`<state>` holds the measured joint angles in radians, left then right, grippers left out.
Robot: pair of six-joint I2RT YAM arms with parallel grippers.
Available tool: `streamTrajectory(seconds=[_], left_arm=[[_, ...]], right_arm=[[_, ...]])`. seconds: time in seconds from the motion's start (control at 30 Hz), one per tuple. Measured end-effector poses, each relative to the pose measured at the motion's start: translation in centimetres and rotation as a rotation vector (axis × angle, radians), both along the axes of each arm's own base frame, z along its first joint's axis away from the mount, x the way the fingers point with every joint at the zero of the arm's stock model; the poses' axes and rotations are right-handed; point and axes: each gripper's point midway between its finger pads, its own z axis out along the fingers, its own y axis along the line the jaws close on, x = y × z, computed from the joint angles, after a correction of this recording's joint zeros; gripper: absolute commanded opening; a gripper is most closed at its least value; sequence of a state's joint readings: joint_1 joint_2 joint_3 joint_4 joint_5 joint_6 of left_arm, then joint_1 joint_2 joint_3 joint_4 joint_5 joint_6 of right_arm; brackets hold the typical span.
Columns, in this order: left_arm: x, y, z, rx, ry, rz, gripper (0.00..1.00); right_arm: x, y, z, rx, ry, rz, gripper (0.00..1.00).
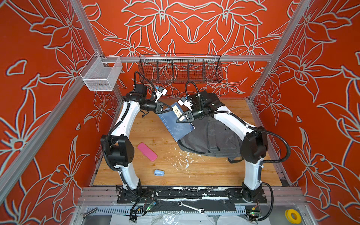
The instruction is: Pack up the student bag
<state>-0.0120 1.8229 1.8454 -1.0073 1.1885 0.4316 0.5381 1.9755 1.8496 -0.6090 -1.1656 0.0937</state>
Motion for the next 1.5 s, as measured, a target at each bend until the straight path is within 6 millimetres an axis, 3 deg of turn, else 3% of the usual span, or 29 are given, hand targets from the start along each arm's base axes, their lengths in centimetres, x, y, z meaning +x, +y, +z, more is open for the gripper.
streamTrajectory(seconds=[0.03, 0.07, 0.17, 0.3, 0.43, 0.5, 0.57, 0.77, 0.87, 0.97, 1.03, 1.17, 1.27, 1.37, 1.5], left_arm=[[-0.1, 0.1, 0.1, -0.010, 0.002, -0.004, 0.00], [-0.1, 0.1, 0.1, -0.013, 0.006, -0.006, 0.00], [0.0, 0.3, -0.6, 0.006, 0.053, 0.017, 0.00], [0.8, 2.2, -2.8, 0.071, 0.149, 0.147, 0.00], [1.1, 7.8, -4.6, 0.115, 0.228, 0.402, 0.00], [0.7, 10.6, -4.5, 0.132, 0.232, 0.530, 0.00], [0.1, 12.1, -3.8, 0.150, 0.209, 0.614, 0.00], [-1.4, 12.6, -2.3, 0.152, 0.146, 0.706, 0.00], [-1.6, 12.9, -3.2, 0.154, 0.173, 0.732, 0.00], [-1.6, 13.0, -3.9, 0.149, 0.201, 0.746, 0.00], [-1.6, 12.9, -4.1, 0.140, 0.215, 0.751, 0.00], [-1.6, 12.6, -4.4, 0.112, 0.237, 0.755, 0.00], [-1.7, 11.3, -4.5, 0.087, 0.240, 0.743, 0.00], [-2.1, 8.7, -5.3, 0.059, 0.266, 0.704, 0.00], [-2.3, 6.0, -7.3, 0.032, 0.346, 0.685, 0.00]], right_arm=[[0.1, 0.0, 0.0, -0.004, 0.003, 0.000, 0.30], [0.3, 0.0, 0.0, -0.012, 0.001, -0.007, 0.43], [1.8, -0.5, -0.6, -0.067, -0.039, -0.078, 0.58], [4.4, -3.1, -3.4, -0.190, -0.067, -0.273, 0.70], [4.4, -7.8, -8.7, -0.357, -0.029, -0.473, 0.74], [3.7, -8.6, -11.1, -0.434, -0.019, -0.515, 0.76], [2.5, -8.0, -13.2, -0.507, -0.016, -0.520, 0.76], [-0.6, -4.6, -17.1, -0.653, -0.045, -0.494, 0.78], [-0.5, -3.7, -18.5, -0.705, -0.062, -0.507, 0.72], [0.5, -4.0, -19.7, -0.769, -0.080, -0.546, 0.50], [1.1, -4.2, -19.9, -0.790, -0.096, -0.567, 0.31], [1.3, -5.0, -19.1, -0.788, -0.120, -0.611, 0.01], [0.7, -6.2, -16.5, -0.744, -0.151, -0.660, 0.00], [0.2, -7.6, -12.6, -0.659, -0.178, -0.718, 0.00], [0.3, -9.4, -9.0, -0.525, -0.166, -0.808, 0.00]])
